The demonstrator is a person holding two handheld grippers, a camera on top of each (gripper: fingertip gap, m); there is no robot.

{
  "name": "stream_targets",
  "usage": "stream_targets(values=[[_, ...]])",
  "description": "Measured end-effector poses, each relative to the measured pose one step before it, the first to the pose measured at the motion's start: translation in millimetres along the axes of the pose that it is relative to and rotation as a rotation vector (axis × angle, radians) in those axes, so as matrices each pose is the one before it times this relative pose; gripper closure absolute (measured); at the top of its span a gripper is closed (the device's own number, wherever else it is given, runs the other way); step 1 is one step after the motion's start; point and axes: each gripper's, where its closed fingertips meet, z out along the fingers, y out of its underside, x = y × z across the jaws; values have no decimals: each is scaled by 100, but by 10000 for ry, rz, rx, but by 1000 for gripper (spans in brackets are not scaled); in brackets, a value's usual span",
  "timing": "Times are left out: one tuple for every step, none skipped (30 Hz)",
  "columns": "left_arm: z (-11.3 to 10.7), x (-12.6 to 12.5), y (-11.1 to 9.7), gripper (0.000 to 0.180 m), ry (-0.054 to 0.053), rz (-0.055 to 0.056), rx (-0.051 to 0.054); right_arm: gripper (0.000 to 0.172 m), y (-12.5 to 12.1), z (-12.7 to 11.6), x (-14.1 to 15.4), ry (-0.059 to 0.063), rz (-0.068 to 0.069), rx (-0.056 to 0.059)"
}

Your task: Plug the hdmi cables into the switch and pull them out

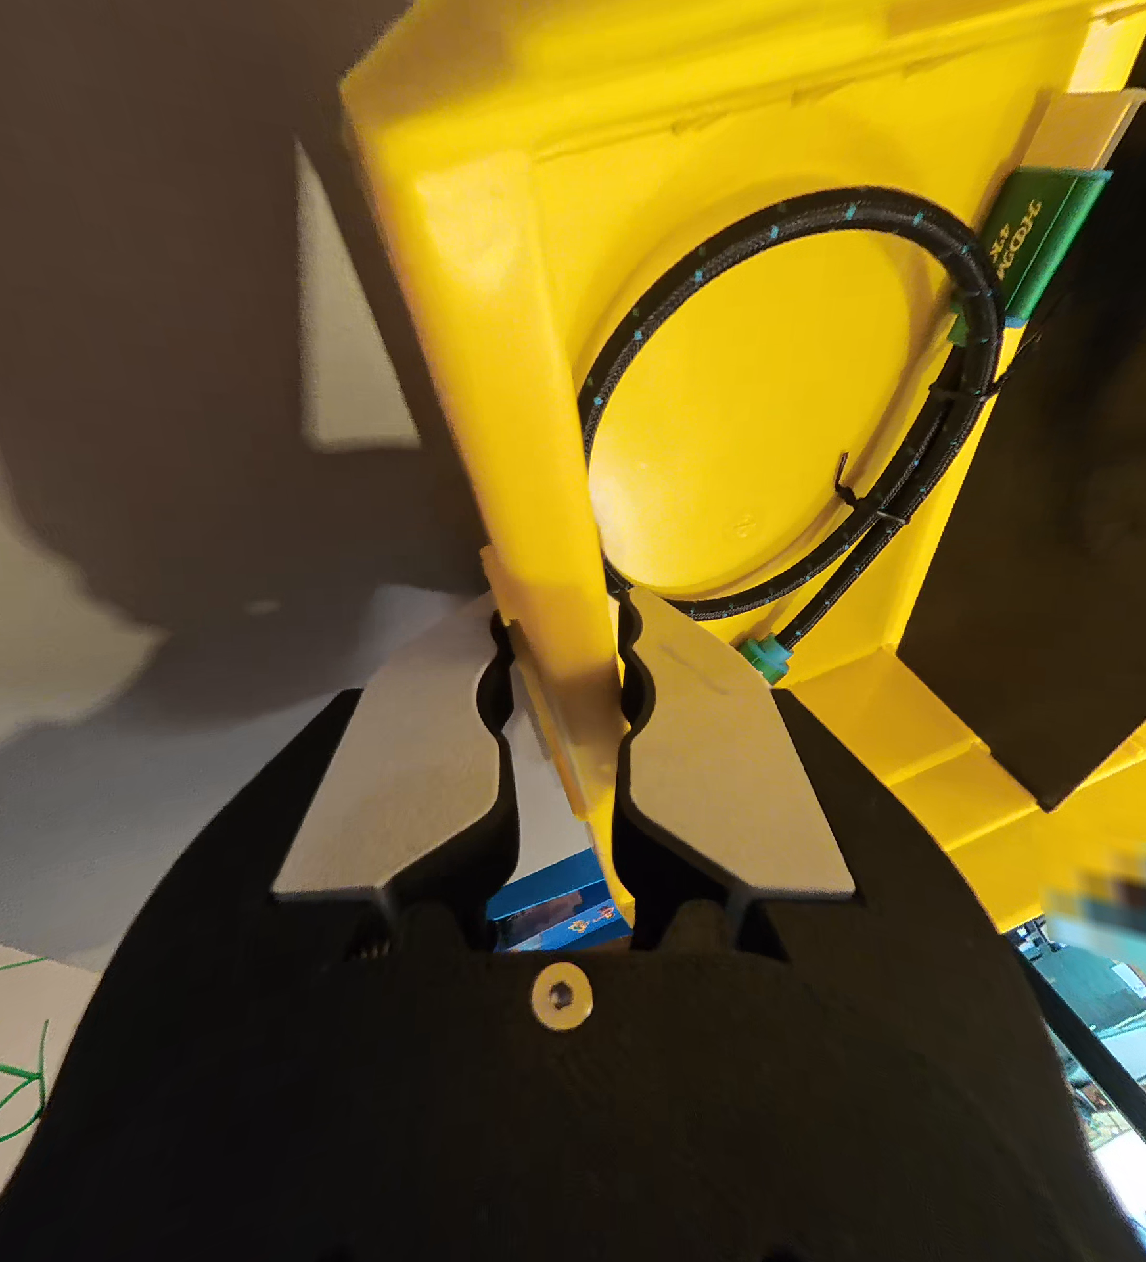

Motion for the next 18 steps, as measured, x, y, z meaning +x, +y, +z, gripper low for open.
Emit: stream_targets(values=[[-11,16,12,152,-59,-153,43,144,-26,-43,56,85,-2,2],[-28,40,-23,151,-62,-157,78,144,35,-51,49,107,-17,3],[-36,-3,-63,151,-79,-174,122,144,93,-48,0,78,-10,-11],[-72,25,-60,150,-48,-187,156,143,151,-62,-64,37,6,-23],[-147,40,-13,149,-11,-187,135,143,175,-133,-87,29,24,-21],[-256,-50,118,145,-62,-178,59,143,167,-287,-43,57,66,9],[-414,-129,214,138,-88,-208,-4,139,150,-475,20,78,126,48],[-614,-120,168,135,-34,-263,17,138,216,-631,52,77,176,43],[-832,110,51,132,152,-315,99,137,368,-738,50,82,182,-8],[-1027,381,-27,129,342,-293,148,137,559,-781,13,77,131,-70],[-1167,384,-59,126,296,-197,134,137,656,-765,-114,47,52,-103],[-1305,200,-177,125,136,-122,209,137,545,-744,-274,2,-23,-60],[-1440,-76,-460,125,-27,-150,384,137,232,-688,-444,-45,-69,32],[-1476,-340,-761,126,-123,-244,558,137,-189,-617,-574,-77,-81,134],[-1426,-539,-1011,126,-150,-327,668,138,-685,-533,-686,-109,-88,231],[-1232,-845,-1179,127,-271,-362,715,138,-1179,-419,-767,-120,-120,322],[-916,-1220,-1226,126,-447,-351,668,138,-1625,-284,-791,-93,-159,386],[-480,-1501,-1067,125,-619,-291,509,139,-1950,-105,-735,-51,-176,415]])
